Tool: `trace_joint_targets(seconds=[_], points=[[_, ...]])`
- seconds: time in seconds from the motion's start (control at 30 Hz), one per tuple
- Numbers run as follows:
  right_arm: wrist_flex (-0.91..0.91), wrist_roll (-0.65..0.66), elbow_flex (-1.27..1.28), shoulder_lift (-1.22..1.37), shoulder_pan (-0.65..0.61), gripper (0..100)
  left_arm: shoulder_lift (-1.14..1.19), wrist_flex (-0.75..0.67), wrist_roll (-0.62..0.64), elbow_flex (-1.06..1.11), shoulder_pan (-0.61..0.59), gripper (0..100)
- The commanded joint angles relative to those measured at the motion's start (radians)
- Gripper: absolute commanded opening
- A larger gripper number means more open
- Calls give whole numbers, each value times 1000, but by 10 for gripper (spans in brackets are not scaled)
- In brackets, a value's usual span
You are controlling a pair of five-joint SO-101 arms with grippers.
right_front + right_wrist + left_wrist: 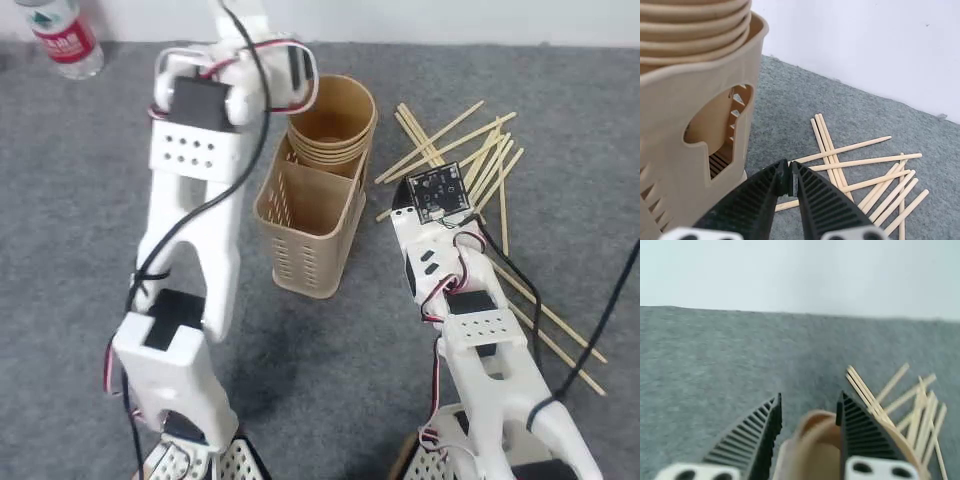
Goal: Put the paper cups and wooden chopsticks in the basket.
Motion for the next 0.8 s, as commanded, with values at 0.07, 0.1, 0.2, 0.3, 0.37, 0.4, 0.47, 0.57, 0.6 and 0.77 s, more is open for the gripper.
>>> trace_joint_targets(seconds=[0.07, 0.1, 0.2, 0.3, 0.37, 0.4, 0.47, 0.57, 0.6, 0.77], points=[[-24, 12, -12, -31, -1, 9, 5, 28, -190, 5, 117, 177], [-24, 12, -12, -31, -1, 9, 6, 26, -187, 5, 114, 177], [-24, 12, -12, -31, -1, 9, 15, 2, -186, 45, 95, 177], [-24, 12, -12, -31, -1, 9, 37, -21, -186, 111, 81, 177], [-24, 12, -12, -31, -1, 9, 55, -25, -186, 145, 74, 177], [-24, 12, -12, -31, -1, 9, 63, -25, -186, 159, 74, 177], [-24, 12, -12, -31, -1, 9, 75, -23, -186, 174, 74, 177], [-24, 12, -12, -31, -1, 9, 89, -23, -186, 196, 77, 177], [-24, 12, -12, -31, -1, 9, 92, -23, -186, 203, 78, 177], [-24, 12, -12, -31, -1, 9, 133, -44, -187, 263, 83, 176]])
